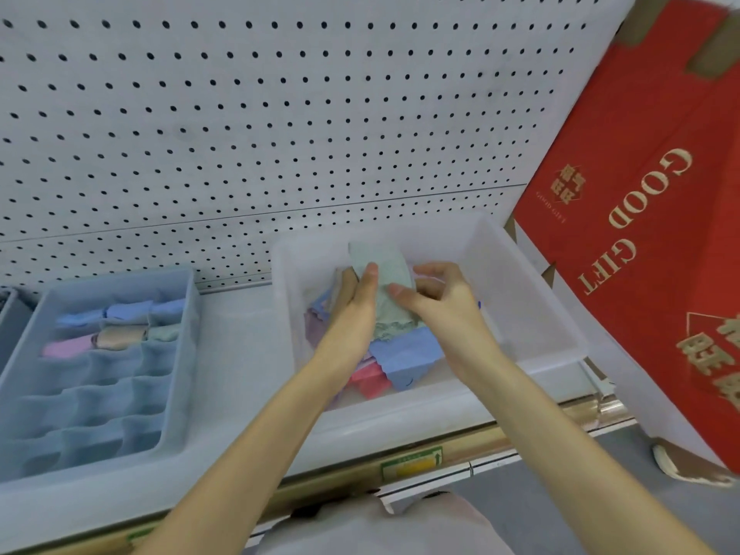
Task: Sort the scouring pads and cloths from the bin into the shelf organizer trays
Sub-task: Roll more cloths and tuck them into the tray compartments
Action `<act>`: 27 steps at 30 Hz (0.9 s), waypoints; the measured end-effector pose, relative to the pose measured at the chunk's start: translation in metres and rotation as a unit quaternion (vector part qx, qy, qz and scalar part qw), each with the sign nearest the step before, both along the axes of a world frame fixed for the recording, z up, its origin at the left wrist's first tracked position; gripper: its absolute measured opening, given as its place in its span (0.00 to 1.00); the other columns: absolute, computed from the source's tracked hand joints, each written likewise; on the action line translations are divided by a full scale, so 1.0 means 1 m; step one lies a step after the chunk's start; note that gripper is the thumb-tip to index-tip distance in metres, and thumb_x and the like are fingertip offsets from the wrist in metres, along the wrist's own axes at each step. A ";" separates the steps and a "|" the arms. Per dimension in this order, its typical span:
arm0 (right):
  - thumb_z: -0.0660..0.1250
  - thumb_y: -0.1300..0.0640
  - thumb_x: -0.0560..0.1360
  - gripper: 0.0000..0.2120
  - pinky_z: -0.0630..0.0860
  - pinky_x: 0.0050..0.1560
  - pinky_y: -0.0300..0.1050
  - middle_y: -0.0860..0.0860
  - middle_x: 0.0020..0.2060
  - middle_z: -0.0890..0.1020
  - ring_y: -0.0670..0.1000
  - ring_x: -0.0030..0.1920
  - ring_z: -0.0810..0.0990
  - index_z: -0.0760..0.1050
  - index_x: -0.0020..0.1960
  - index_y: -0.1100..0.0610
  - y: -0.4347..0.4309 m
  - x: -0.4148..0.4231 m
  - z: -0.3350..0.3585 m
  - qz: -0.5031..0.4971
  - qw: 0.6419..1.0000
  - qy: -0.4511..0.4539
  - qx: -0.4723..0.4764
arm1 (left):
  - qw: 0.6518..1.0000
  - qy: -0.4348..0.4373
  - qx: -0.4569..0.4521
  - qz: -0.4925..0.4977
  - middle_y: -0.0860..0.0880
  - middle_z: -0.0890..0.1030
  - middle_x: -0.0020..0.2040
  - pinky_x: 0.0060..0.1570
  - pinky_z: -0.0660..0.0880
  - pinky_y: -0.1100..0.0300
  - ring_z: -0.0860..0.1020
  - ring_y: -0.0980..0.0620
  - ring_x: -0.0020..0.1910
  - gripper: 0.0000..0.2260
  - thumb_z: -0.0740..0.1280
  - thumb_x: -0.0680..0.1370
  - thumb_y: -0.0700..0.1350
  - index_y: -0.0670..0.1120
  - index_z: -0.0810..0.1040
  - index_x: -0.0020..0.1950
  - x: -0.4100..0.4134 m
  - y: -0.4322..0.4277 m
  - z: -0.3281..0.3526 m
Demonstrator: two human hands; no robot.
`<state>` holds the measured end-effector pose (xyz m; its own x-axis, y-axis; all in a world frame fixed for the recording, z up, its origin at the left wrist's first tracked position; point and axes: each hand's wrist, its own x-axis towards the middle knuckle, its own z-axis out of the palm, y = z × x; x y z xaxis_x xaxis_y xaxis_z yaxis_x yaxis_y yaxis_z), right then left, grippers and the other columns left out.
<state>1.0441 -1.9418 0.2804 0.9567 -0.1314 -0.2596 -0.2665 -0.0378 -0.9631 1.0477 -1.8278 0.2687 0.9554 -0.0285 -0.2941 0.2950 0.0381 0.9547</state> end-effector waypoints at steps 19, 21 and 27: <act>0.69 0.69 0.73 0.13 0.77 0.34 0.41 0.60 0.36 0.77 0.53 0.37 0.78 0.67 0.42 0.57 -0.002 -0.025 -0.059 0.032 0.997 0.015 0.074 | 0.991 0.101 -0.085 -0.021 0.43 0.83 0.55 0.44 0.80 0.52 0.82 0.47 0.50 0.10 0.62 0.81 0.39 0.43 0.75 0.62 -0.034 0.033 -0.043; 0.70 0.71 0.72 0.15 0.75 0.35 0.41 0.57 0.34 0.76 0.51 0.36 0.77 0.66 0.40 0.57 -0.005 -0.024 -0.059 0.040 0.997 -0.009 0.063 | 0.994 0.085 -0.061 -0.005 0.43 0.82 0.54 0.40 0.81 0.57 0.83 0.48 0.48 0.10 0.63 0.80 0.37 0.43 0.73 0.61 -0.034 0.033 -0.042; 0.63 0.76 0.72 0.16 0.76 0.44 0.37 0.49 0.39 0.84 0.47 0.43 0.82 0.82 0.41 0.58 -0.015 -0.024 -0.050 0.138 0.986 -0.046 0.079 | 0.999 -0.004 -0.045 -0.016 0.33 0.81 0.51 0.42 0.78 0.51 0.80 0.41 0.46 0.13 0.61 0.80 0.31 0.49 0.71 0.55 -0.039 0.041 -0.036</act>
<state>1.0204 -1.9565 0.2302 0.9708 0.1718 -0.1672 -0.1791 0.0563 -0.9822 1.0086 -1.7868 0.2331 0.9556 -0.0855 -0.2822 0.2907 0.1148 0.9499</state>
